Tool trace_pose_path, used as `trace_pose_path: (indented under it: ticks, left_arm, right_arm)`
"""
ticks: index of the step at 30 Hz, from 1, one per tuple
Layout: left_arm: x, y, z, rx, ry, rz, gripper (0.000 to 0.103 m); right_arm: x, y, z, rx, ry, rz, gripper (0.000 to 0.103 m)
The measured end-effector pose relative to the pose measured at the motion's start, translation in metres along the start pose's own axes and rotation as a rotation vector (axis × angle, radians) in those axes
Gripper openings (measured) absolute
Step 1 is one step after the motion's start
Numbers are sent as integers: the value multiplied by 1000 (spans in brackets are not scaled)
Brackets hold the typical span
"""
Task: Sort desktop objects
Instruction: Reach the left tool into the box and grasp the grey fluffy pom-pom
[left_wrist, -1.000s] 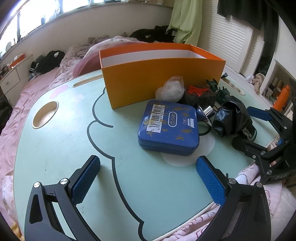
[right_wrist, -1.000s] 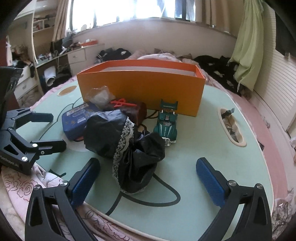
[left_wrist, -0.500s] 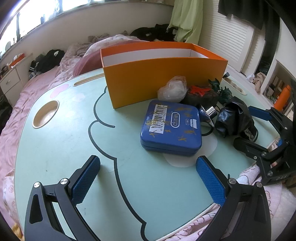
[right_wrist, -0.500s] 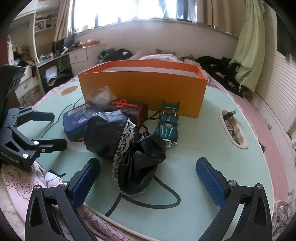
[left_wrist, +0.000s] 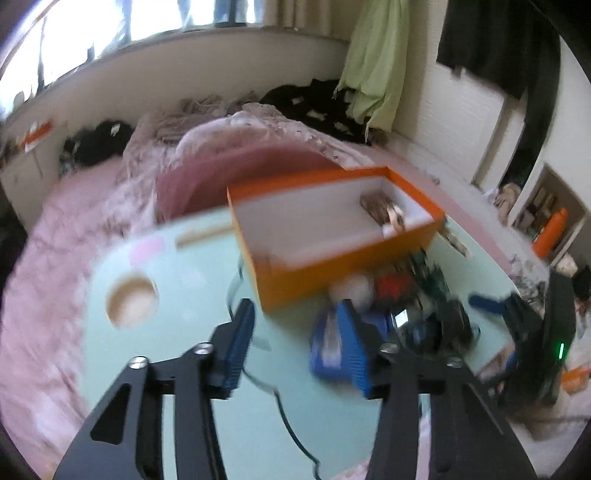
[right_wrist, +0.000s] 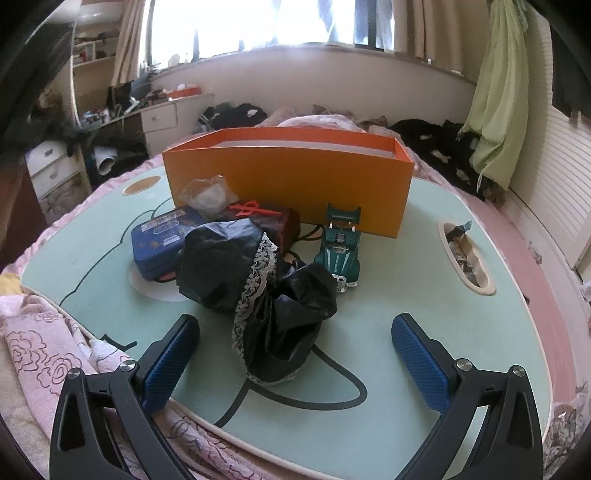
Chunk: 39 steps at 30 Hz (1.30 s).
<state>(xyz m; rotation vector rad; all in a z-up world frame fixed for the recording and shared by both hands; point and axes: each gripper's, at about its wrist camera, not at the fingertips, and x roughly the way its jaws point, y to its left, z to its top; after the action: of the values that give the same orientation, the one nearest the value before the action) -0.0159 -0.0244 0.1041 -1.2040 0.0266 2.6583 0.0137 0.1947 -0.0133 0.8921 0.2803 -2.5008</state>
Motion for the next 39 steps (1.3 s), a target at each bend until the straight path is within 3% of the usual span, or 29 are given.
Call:
trace_pose_path:
  ticks: [1, 3, 4, 7, 12, 19, 22, 24, 29, 33, 35, 39]
  left_arm:
    - [9, 2, 22, -2, 59, -26, 30]
    - [30, 5, 44, -20, 170, -73, 30]
    - [46, 8, 56, -36, 244, -61, 30]
    - [70, 9, 72, -48, 332, -10, 30]
    - [98, 4, 76, -25, 423, 20, 30]
    - [130, -18, 74, 132, 527, 198, 30]
    - [138, -23, 71, 161, 553, 201, 13]
    - [137, -24, 72, 176, 552, 208, 7]
    - [127, -23, 74, 188, 511, 209, 6]
    - [93, -23, 89, 141, 387, 120, 5]
    - [66, -26, 95, 108, 313, 34, 5]
    - [38, -46, 91, 94, 258, -98, 5]
  right_arm:
    - [0, 0, 0, -1, 0, 1, 103]
    - [1, -1, 0, -3, 0, 3, 103]
    - [1, -2, 0, -3, 0, 5, 103]
    - [2, -4, 0, -2, -2, 10, 103]
    - [3, -5, 0, -2, -3, 13, 103]
    - [3, -4, 0, 1, -3, 11, 103]
    - [4, -4, 0, 2, -2, 10, 103]
    - [3, -3, 0, 3, -3, 10, 103]
    - [4, -3, 0, 3, -2, 10, 103]
    - [3, -3, 1, 3, -3, 10, 103]
    - [4, -3, 1, 3, -2, 10, 103]
    - [4, -3, 1, 3, -2, 10, 103]
